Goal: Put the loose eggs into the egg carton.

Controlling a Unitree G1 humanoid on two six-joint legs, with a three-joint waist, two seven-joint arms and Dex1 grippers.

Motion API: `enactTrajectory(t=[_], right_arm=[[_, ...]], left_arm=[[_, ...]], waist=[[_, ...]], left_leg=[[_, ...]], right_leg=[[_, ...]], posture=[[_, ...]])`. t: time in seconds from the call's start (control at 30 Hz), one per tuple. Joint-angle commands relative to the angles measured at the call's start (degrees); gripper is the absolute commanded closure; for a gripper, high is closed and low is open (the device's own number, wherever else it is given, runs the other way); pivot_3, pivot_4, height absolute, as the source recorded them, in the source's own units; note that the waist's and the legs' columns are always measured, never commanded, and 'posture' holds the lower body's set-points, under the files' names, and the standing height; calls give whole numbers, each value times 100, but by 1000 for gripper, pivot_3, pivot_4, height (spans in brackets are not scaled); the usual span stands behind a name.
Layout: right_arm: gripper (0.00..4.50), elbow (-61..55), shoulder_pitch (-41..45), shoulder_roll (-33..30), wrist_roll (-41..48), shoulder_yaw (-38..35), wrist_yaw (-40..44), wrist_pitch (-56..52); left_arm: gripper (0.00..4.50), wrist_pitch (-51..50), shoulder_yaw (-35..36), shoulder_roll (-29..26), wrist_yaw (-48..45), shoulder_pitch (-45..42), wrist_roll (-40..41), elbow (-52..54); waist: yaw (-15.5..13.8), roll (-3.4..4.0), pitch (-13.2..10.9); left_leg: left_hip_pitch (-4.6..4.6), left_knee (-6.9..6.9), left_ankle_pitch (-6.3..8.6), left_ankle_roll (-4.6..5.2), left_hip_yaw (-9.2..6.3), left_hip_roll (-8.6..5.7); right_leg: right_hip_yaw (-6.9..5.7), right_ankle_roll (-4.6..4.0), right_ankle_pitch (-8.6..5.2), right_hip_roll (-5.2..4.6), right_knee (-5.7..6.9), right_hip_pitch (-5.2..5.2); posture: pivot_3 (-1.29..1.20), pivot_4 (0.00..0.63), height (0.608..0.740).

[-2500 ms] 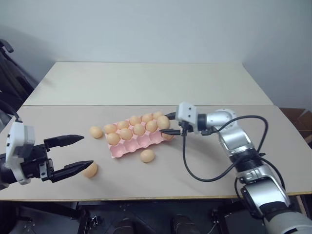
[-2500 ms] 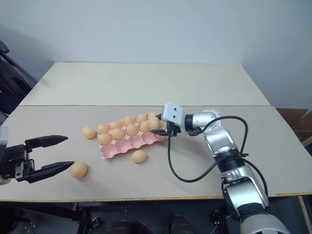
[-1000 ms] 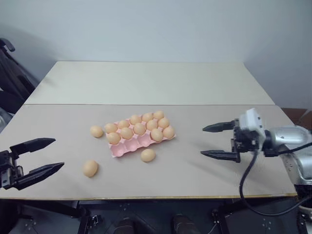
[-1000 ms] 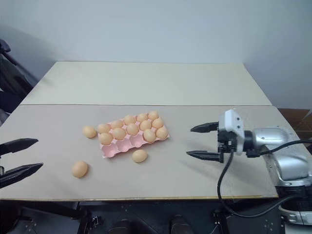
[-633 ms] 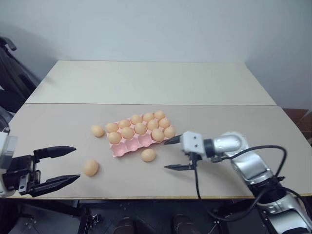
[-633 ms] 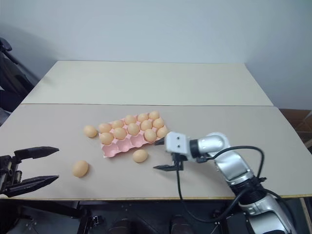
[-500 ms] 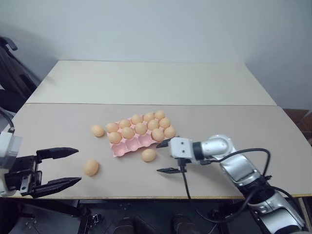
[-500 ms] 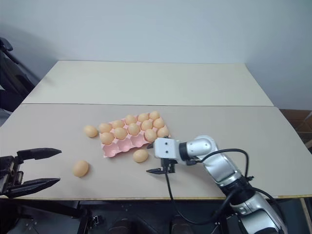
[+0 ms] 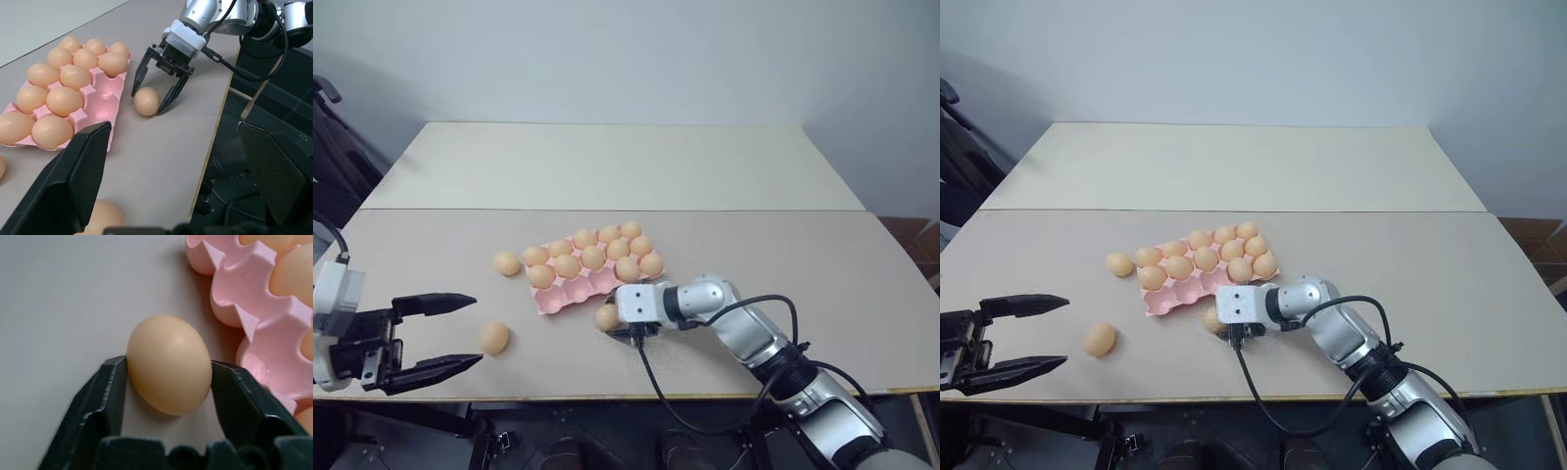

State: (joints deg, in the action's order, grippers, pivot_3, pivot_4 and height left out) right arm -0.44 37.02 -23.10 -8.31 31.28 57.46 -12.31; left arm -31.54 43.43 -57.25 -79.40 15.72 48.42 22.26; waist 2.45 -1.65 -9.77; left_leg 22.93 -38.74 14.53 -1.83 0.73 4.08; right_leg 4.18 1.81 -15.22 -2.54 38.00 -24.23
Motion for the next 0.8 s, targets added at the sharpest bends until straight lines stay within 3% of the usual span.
enactTrajectory(t=[0.03, 0.13, 0.33, 0.7, 0.73, 0.8], right_arm=[[2564, -144, 74, 24, 67, -68, 94, 147], [2840, -301, 30, -13, 238, -201, 202, 90], [2840, -517, 312, 122, 738, -690, 203, -343], [2840, 674, 944, 623, 135, -694, -783, -302], [2153, 693, 944, 625, 108, -694, -795, -292], [1553, 695, 942, 610, 120, -741, -775, -262]], left_arm=[[0, -45, 189, 24, 68, 37, 86, 168], [0, -62, 304, 79, 163, 75, 115, 200], [0, -123, 641, 336, 707, -58, 312, 132], [0, -120, 677, 539, 994, -49, 494, 242], [0, -112, 681, 542, 989, -40, 492, 245], [0, -96, 685, 546, 983, -26, 487, 244]], waist=[[0, -1, 0], [0, -1, 0], [3, -2, 1], [6, -3, 2], [7, -3, 2], [12, -3, 2]], left_leg=[[0, 0, 0, 0, 0, 0], [-1, 0, 0, 0, 0, 0], [-1, 0, 0, 0, -2, 0], [2, 1, 0, 0, -3, 0], [2, 0, 0, -1, -3, 0], [1, 0, 0, -1, -3, 0]], right_leg=[[0, 0, 0, 0, -1, 0], [-1, 0, 0, 0, 0, 0], [0, 0, 0, 0, 2, 1], [-2, -1, 0, 0, 1, -2], [-2, -1, 0, 0, 1, -1], [-2, -1, 0, 0, 2, -1]], posture=[[0, 150, 740], [0, 150, 740], [0, 150, 740], [0, 150, 740], [0, 150, 740], [0, 150, 740]])
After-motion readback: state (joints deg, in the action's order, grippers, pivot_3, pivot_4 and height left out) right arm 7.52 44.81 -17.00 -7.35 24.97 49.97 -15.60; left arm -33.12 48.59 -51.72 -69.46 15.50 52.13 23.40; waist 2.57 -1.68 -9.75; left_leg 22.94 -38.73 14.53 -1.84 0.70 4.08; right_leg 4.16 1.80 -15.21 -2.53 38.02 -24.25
